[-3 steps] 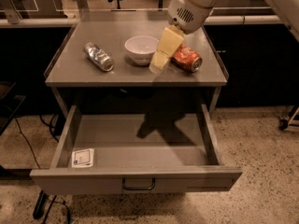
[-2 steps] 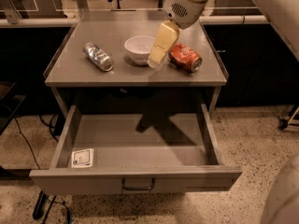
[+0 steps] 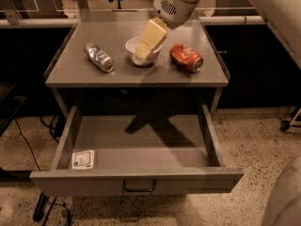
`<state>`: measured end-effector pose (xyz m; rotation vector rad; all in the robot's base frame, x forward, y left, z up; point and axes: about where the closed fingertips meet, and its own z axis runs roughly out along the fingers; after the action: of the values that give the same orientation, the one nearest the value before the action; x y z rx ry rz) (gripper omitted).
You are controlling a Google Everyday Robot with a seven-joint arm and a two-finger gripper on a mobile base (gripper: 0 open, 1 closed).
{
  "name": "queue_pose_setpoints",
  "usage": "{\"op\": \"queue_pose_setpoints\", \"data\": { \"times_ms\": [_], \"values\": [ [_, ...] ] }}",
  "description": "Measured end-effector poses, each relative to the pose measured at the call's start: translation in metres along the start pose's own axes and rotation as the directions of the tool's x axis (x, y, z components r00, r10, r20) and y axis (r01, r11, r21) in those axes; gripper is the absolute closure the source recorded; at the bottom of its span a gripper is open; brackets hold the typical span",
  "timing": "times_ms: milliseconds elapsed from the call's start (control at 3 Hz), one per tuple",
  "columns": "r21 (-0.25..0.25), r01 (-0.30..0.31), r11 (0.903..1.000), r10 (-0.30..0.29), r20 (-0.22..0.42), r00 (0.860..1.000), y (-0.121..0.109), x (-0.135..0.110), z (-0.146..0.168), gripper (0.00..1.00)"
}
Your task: Place redbull can into top drawer
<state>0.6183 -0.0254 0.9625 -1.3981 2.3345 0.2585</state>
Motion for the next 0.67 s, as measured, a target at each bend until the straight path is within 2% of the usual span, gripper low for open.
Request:
{"op": "queue_pose_setpoints", "data": {
  "times_ms": [333,667],
  "values": [
    [-0.04,-0.017,0.9991,0.018,0.015,1.0,0.002,-0.025,0.009,0.0],
    [-0.044,0.003,0.999,-0.001,0.059,0.998,0.005,-0.065,0.003,0.0]
  ]
}}
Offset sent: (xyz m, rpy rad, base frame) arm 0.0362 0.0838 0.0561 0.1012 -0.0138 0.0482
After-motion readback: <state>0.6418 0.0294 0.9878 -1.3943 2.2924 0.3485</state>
